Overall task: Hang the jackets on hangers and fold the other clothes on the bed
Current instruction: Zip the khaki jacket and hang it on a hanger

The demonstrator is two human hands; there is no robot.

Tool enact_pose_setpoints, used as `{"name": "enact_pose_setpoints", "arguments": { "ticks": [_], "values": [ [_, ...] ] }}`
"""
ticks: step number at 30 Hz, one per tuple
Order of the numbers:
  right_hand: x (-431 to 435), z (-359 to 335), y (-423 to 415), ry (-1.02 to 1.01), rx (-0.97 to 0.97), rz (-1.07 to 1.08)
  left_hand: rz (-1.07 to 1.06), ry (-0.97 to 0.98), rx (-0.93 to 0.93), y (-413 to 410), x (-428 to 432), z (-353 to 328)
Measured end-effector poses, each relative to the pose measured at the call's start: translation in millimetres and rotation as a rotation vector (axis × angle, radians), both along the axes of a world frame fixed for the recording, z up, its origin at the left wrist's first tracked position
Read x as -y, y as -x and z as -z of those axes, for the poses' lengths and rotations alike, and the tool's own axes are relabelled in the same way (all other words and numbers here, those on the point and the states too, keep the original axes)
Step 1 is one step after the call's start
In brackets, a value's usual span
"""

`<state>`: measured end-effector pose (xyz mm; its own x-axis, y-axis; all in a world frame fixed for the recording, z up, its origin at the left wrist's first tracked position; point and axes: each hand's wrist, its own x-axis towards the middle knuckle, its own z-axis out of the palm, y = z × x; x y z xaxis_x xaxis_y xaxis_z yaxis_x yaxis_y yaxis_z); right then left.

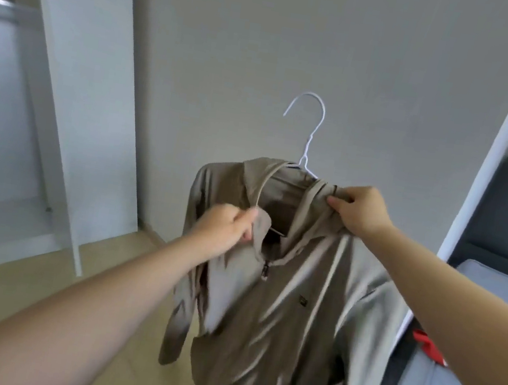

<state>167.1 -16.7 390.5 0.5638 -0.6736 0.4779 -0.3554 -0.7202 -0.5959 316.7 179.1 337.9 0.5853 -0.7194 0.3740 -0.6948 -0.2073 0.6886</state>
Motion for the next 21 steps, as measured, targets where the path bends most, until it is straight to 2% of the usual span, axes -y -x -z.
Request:
{"name": "enact_pose_setpoints", "arguments": {
  "ticks": [2, 3, 7, 11, 17, 21],
  "values": [
    [-1.5, 1.6, 2.0, 0.022, -0.031, -0.026, -0.262, 0.176, 0.346, -17.8, -7.6, -15.8],
    [-2.9, 1.8, 2.9, 0.034, -0.033, -0.039, -0.34, 0.172, 0.469, -27.2, -12.3, -24.6],
    [-13.2, 0.5, 3.2, 0.074, 0.026, -0.107, -0.267, -0.201, 0.579, -52.5, -21.0, -41.0],
    [-28.8, 0.3, -6.3, 0.072, 0.094, -0.149, -0.174, -0.139, 0.447, -49.7, -28.7, -43.7],
    [-49.5, 7.7, -49.3, 0.062, 0.078, -0.138, -0.388, -0.076, 0.389, -70.5, -45.6, -31.5],
    [-61.9, 15.3, -114.9, 0.042, 0.112, -0.129, -0.512, 0.0, 0.364, -116.2, -58.9, -19.1]
  ]
}}
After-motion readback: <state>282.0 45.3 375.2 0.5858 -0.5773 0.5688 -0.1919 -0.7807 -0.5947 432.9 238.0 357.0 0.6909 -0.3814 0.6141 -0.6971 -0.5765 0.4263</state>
